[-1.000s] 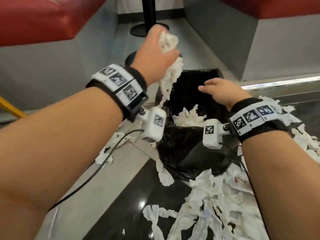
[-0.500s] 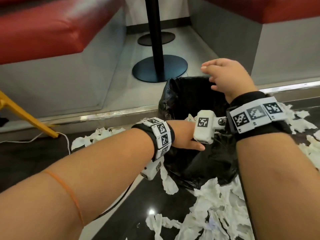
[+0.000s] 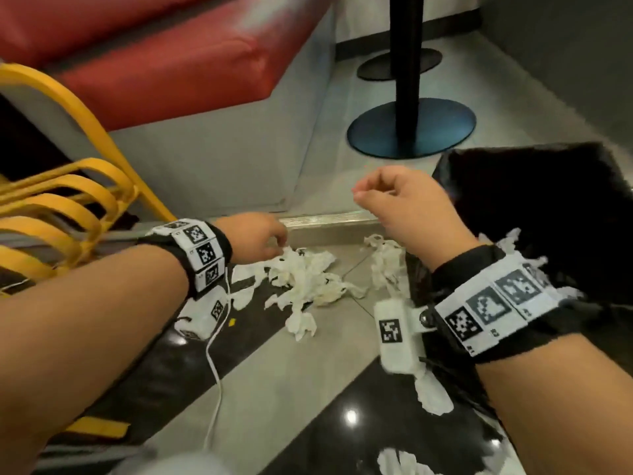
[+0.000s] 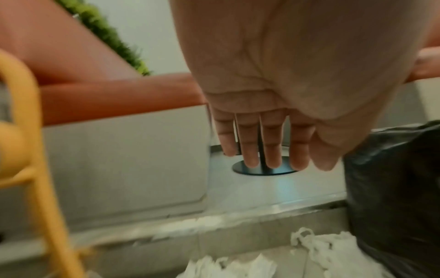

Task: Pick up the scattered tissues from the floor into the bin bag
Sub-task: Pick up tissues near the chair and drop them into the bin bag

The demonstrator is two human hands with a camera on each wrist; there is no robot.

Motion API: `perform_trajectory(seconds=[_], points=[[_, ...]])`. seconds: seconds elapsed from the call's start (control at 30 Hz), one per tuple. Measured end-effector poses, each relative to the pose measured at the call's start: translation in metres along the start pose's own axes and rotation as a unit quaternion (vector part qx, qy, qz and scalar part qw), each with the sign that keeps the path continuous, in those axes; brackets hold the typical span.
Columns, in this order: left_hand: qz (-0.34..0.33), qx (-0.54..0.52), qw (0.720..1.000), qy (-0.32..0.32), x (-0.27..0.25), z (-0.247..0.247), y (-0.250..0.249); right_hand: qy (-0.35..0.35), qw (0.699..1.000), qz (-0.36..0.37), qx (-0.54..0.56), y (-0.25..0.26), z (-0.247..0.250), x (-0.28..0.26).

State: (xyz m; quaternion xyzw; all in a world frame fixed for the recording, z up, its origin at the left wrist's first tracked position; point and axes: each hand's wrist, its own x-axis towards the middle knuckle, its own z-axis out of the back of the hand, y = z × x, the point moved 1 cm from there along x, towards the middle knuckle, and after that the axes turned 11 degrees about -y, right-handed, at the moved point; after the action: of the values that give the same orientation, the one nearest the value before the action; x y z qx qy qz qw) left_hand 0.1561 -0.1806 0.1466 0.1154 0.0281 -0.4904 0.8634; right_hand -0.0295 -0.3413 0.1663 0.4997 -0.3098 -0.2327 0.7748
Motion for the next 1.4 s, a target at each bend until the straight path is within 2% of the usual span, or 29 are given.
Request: perform_trajectory(seconds=[0.17,0.27,0.3,0.4,0.53,0.63,0.73,0.83,0.9,0.97,1.1,1.2,1.23,1.3,1.33,1.4], points=[[0.034,-0.088,0.996,0.001,0.012,-0.112,0.072,0.073,0.986,-0.065,-0.135,-0.06,-0.083,-0.017],[0.063,-0.13,0.989,0.009,0.029,-0.18,0.093,0.106,0.964,-0.11,-0.22,-0.089,-0.12,-0.027],[0.073,-0.151,0.986,0.017,0.043,-0.208,0.113,0.111,0.955,-0.126,-0.246,-0.099,-0.146,-0.02],[0.101,-0.168,0.979,0.06,0.045,-0.245,0.101,0.143,0.938,-0.172,-0.265,-0.108,-0.149,-0.042],[0.058,-0.199,0.975,0.079,0.077,-0.277,0.093,0.167,0.913,-0.203,-0.312,-0.121,-0.18,-0.032],[0.02,-0.204,0.974,0.092,0.092,-0.289,0.077,0.173,0.9,-0.202,-0.344,-0.127,-0.188,-0.017],[-0.004,-0.237,0.971,0.008,0.093,-0.289,0.067,0.161,0.9,-0.191,-0.358,-0.132,-0.195,-0.001],[0.021,-0.363,0.929,-0.067,0.082,-0.28,0.068,0.129,0.898,-0.194,-0.373,-0.149,-0.201,0.013],[0.049,-0.399,0.909,-0.105,0.074,-0.274,0.071,0.103,0.891,-0.205,-0.392,-0.164,-0.202,0.019],[0.068,-0.423,0.894,-0.129,0.068,-0.268,0.074,0.105,0.88,-0.212,-0.411,-0.178,-0.205,0.02],[0.113,-0.487,0.856,-0.128,0.057,-0.25,0.08,0.198,0.875,-0.192,-0.398,-0.191,-0.24,0.002],[0.128,-0.534,0.827,-0.123,0.047,-0.241,0.079,0.318,0.825,-0.182,-0.431,-0.196,-0.277,-0.027],[0.129,-0.533,0.829,-0.109,0.044,-0.239,0.08,0.341,0.805,-0.17,-0.454,-0.199,-0.285,-0.038],[0.122,-0.499,0.854,-0.082,0.039,-0.239,0.082,0.358,0.783,-0.145,-0.488,-0.202,-0.293,-0.057],[0.12,-0.478,0.867,-0.075,0.037,-0.24,0.084,0.36,0.779,-0.128,-0.498,-0.204,-0.295,-0.063],[0.132,-0.469,0.869,-0.084,0.03,-0.241,0.089,0.355,0.786,-0.1,-0.496,-0.21,-0.291,-0.068]])
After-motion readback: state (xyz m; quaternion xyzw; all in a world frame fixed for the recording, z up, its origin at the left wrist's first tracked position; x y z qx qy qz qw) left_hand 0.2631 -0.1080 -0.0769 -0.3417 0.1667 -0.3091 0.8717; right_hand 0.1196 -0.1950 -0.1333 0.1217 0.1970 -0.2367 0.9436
